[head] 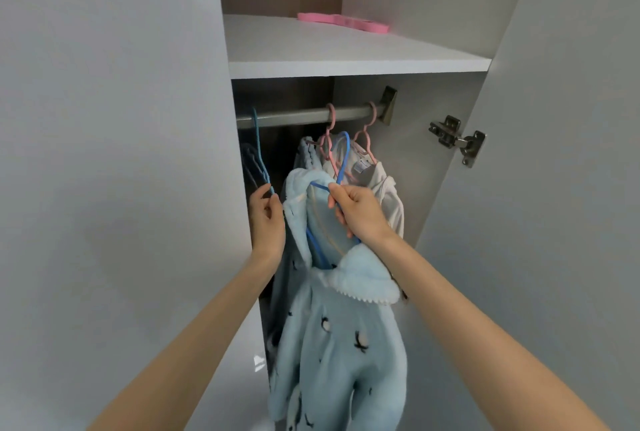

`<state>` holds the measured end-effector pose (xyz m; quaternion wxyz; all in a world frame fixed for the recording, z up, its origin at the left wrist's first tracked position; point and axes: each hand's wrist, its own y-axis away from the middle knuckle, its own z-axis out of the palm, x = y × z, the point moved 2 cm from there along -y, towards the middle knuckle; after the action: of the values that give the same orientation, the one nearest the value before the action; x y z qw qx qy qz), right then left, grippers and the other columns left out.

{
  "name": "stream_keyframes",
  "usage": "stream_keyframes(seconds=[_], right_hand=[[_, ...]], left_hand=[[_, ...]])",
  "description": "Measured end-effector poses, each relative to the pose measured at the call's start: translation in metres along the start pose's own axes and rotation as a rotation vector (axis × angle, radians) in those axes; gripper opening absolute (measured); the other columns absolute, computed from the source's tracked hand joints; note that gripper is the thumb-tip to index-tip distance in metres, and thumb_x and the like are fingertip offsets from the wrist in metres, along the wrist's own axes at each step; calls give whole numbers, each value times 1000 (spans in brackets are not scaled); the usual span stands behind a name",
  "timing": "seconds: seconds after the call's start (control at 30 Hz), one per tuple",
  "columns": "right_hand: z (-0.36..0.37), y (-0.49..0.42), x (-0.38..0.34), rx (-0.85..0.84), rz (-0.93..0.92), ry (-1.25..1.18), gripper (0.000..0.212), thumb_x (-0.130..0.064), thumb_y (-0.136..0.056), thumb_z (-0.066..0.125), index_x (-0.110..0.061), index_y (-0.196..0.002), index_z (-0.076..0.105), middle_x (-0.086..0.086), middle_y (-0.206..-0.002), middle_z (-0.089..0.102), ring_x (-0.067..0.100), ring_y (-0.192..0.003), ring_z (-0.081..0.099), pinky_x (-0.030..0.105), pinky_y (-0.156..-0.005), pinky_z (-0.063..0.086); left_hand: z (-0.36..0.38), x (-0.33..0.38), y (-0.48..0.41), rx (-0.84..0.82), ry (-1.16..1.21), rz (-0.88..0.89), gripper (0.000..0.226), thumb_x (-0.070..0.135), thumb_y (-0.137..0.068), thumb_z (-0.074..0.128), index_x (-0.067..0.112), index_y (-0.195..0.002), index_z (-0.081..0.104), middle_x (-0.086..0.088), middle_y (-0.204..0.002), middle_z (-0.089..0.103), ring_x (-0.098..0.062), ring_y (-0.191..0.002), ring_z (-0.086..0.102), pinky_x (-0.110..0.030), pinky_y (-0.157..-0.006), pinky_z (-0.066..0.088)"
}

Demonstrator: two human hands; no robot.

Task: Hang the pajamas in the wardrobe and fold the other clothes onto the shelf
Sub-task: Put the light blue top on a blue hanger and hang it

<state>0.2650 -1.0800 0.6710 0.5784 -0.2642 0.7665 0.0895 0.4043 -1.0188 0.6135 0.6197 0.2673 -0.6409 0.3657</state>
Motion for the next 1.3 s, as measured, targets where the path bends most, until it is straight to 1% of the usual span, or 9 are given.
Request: stream_keyframes(seconds=[0.1,0.23,0.57,0.73,0.9,1.03,1.1,1.2,1.3], right_hand=[[8,-32,0,-35,-23,-16,43,-23,-101,45,-13,-59,52,-8,-33,42,6,-25,34,16,-31,30],[23,-79,-1,-83,-39,-5,42,-23,-100,45,-14,-60,53,-8,-32,43,4,-24,35,15,-31,30],[57,-166,0,-141,-7,-45,42,-22,-101,44,-13,-62,56,3,-49,45,2,-25,38,15,-31,33],[65,-186,15,-150,46,-44,41,-24,-101,43,-14,-65,59,4,-50,46,6,-26,41,16,-33,36],[68,-183,35,-214,105,-47,40,-26,-101,45,-13,-67,62,2,-52,49,6,-26,41,19,-34,38],[66,-176,34,-238,132,-76,36,-19,-102,42,-5,-75,60,6,-56,51,4,-25,41,15,-32,35],[63,-175,29,-300,141,40,29,-15,-102,41,-3,-81,57,6,-59,54,9,-33,46,17,-35,37],[53,-166,26,-305,53,330,27,-14,-96,49,-8,-70,53,5,-65,54,18,-59,50,29,-60,42],[42,-139,23,-153,-125,391,17,-8,-93,51,-1,-108,56,11,-101,57,24,-98,53,31,-87,39]], left_hand=[[1,-3,-1,0,23,44,29,17,-101,36,17,-130,43,-2,-98,53,-8,-82,52,-16,-78,43],[1,-6,-5,30,5,66,28,13,-101,32,18,-126,44,5,-85,50,-5,-71,48,-9,-64,42],[7,-9,-17,-29,-127,41,29,13,-99,41,23,-126,46,4,-86,52,-8,-71,53,-21,-72,47],[9,-5,-14,-35,-311,126,28,18,-100,39,23,-127,44,5,-89,55,-8,-78,55,-6,-65,43],[8,5,-14,-9,-559,216,31,23,-100,37,23,-132,39,-4,-89,61,-19,-78,59,-31,-68,49],[10,8,-10,-12,-724,268,37,29,-101,35,19,-136,36,-4,-81,60,-17,-67,56,-34,-56,44],[10,8,-8,-7,-899,262,47,36,-100,32,18,-143,26,-6,-84,59,-19,-67,53,-30,-55,37],[8,4,2,-20,-1323,176,63,46,-100,21,13,-150,2,-14,-107,58,-27,-91,55,-35,-77,39],[10,2,19,-74,-1710,166,72,52,-99,13,2,-149,-4,-10,-104,63,-26,-92,58,-35,-86,40]])
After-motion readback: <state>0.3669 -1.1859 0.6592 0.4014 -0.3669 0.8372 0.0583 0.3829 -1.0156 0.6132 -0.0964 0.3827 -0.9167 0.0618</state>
